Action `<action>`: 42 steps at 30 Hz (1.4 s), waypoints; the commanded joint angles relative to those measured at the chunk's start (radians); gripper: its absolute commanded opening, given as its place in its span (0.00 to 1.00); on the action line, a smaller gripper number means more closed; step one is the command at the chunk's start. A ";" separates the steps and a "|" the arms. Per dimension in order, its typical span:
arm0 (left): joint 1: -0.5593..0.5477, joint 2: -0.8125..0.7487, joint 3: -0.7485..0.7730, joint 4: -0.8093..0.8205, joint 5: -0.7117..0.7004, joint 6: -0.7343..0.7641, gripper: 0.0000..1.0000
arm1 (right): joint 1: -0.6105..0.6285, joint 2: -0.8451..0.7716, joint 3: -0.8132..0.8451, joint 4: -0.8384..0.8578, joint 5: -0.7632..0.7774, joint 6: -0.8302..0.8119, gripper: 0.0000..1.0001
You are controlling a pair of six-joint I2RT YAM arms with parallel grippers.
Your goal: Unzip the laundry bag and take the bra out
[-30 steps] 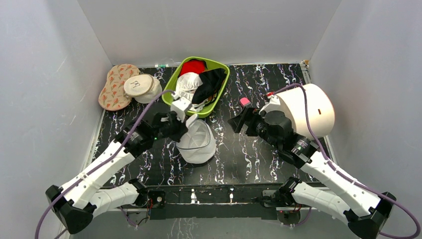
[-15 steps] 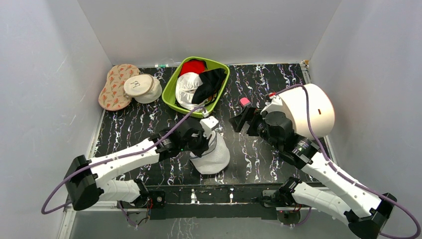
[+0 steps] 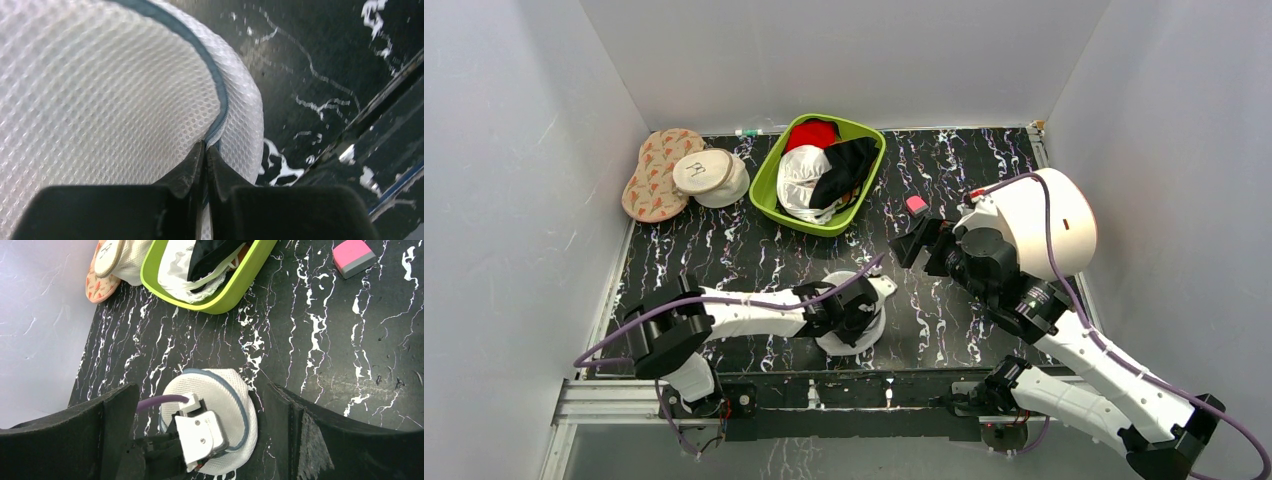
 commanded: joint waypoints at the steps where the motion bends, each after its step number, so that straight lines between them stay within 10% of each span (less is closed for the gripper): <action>1: -0.002 0.117 0.030 -0.024 -0.036 -0.060 0.04 | 0.004 -0.022 0.010 0.006 0.030 0.004 0.95; 18: -0.002 -0.151 0.178 -0.198 -0.076 0.013 0.94 | 0.005 -0.044 0.025 -0.012 0.063 -0.016 0.95; 37: 0.111 0.018 0.212 -0.111 -0.102 -0.019 0.96 | 0.005 -0.053 0.046 -0.029 0.068 -0.012 0.95; 42: 0.119 0.116 0.195 -0.176 -0.320 -0.072 0.84 | 0.005 -0.052 0.050 -0.036 0.064 -0.009 0.95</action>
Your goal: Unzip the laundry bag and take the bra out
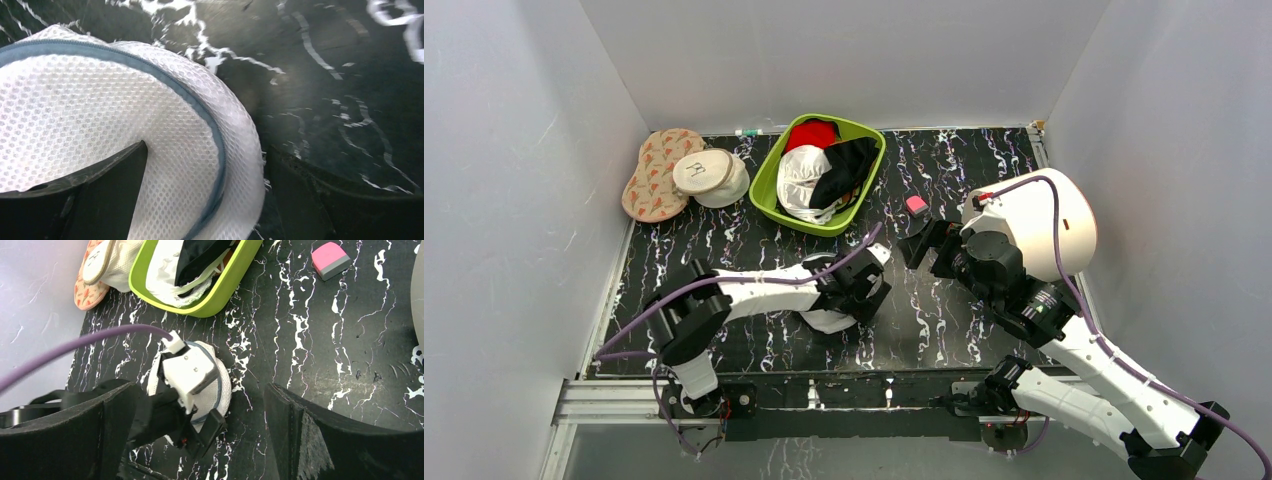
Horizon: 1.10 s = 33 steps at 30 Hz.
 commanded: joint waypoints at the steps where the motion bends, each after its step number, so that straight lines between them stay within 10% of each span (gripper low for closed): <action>1: 0.013 0.010 -0.016 -0.062 -0.196 -0.050 0.82 | 0.006 -0.014 0.050 0.010 0.015 -0.005 0.95; 24: 1.063 -0.489 -0.342 -0.122 -0.167 -0.174 0.98 | 0.004 -0.044 0.046 -0.011 0.025 -0.019 0.95; 33: 1.104 -0.648 -0.312 -0.134 -0.253 -0.205 0.98 | 0.004 -0.009 0.096 -0.032 0.008 -0.057 0.95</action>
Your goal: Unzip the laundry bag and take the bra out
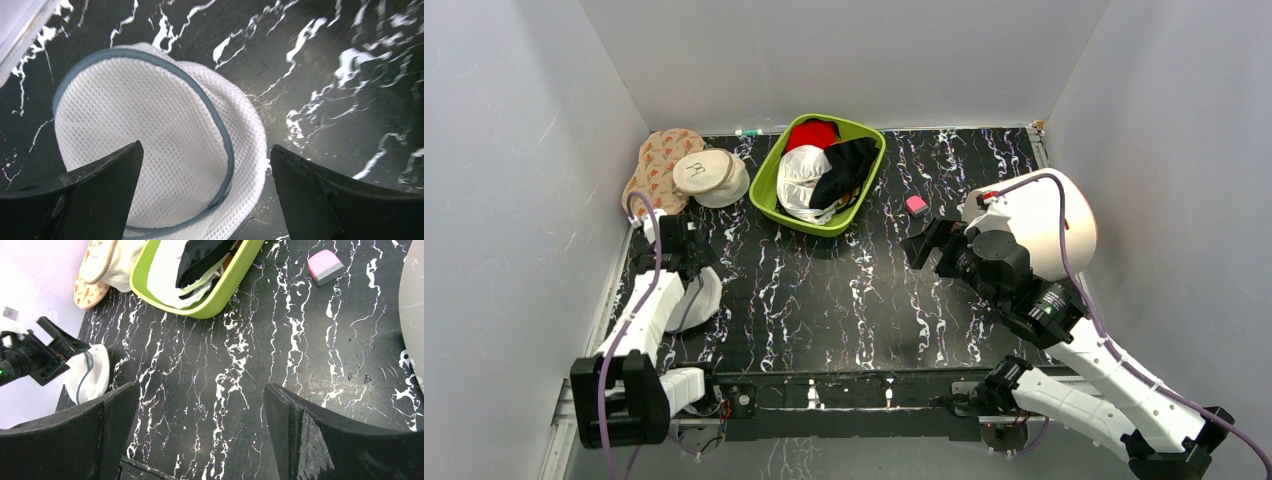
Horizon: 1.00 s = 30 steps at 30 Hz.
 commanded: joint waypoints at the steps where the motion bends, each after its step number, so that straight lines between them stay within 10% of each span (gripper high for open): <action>1: 0.002 -0.139 0.021 0.006 -0.032 0.007 0.98 | 0.004 0.018 0.067 0.019 0.007 -0.037 0.95; 9: -0.053 -0.197 0.159 0.010 0.245 0.072 0.98 | 0.004 0.165 0.188 -0.001 0.000 -0.136 0.98; 18: -0.414 -0.118 0.475 0.118 0.330 0.296 0.99 | 0.003 0.339 0.463 -0.088 0.152 -0.262 0.98; 30: -0.435 -0.178 0.726 0.167 0.350 0.395 0.98 | 0.004 0.365 0.703 -0.101 0.245 -0.372 0.98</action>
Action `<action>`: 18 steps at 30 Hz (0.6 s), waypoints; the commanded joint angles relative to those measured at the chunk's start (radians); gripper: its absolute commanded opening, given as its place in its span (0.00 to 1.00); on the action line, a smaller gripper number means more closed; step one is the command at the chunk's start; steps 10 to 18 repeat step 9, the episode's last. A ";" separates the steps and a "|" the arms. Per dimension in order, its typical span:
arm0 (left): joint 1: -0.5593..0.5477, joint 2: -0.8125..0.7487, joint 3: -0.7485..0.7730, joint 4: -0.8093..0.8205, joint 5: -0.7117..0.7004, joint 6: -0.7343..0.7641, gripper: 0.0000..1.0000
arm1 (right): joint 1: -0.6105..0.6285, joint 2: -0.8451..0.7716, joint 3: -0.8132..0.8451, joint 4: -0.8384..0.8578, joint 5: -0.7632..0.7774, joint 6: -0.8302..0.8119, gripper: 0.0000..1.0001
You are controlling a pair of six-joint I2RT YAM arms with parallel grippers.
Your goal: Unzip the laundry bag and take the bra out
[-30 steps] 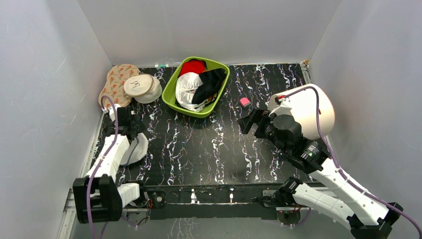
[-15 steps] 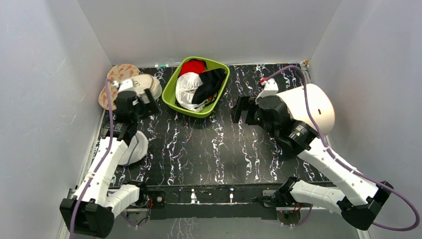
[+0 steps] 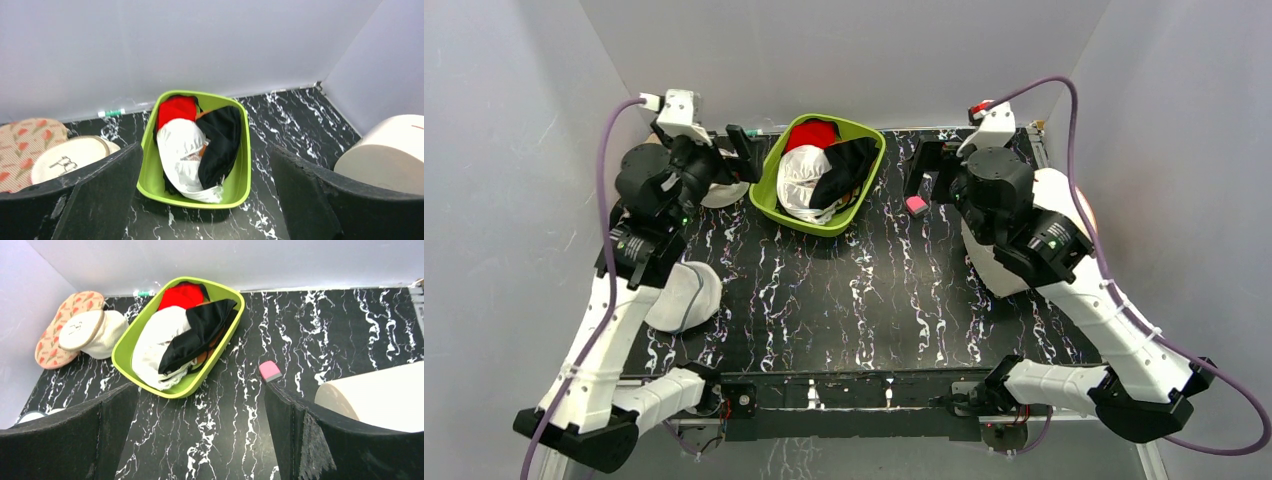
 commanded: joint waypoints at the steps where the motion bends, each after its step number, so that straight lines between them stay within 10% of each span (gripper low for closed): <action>1: -0.002 -0.077 0.042 0.030 -0.041 0.042 0.98 | 0.003 -0.035 0.061 0.034 0.038 -0.055 0.98; 18: -0.001 -0.093 0.016 0.023 -0.042 0.038 0.98 | 0.004 -0.051 0.037 0.061 0.019 -0.059 0.98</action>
